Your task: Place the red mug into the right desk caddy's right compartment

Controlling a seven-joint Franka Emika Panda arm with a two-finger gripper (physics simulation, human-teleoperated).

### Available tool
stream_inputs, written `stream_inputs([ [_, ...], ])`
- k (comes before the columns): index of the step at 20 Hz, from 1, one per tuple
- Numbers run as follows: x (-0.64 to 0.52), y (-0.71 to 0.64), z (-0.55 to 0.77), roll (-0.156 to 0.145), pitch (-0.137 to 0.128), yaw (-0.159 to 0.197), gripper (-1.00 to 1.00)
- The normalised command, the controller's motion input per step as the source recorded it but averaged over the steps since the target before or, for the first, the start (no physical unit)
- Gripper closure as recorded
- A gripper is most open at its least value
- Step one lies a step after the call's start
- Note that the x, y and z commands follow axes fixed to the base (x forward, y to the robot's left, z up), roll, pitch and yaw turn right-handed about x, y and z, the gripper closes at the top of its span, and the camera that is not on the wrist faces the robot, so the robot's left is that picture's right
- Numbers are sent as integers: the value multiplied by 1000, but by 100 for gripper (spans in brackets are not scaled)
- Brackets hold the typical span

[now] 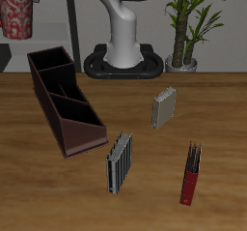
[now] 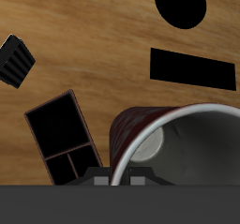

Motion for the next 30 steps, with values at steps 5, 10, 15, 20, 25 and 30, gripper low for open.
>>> stream_inputs([
  [5, -364, -144, -28, -66, -18, 27, 100],
  [10, -489, 70, -61, -12, -14, -33, 100],
  [15, -374, 225, -166, -5, 17, 40, 100],
  [20, -292, 219, -255, 15, 31, 13, 100],
  [25, -183, 142, -269, 20, 29, -1, 100],
  [30, -223, 143, -273, 6, 21, -6, 100],
])
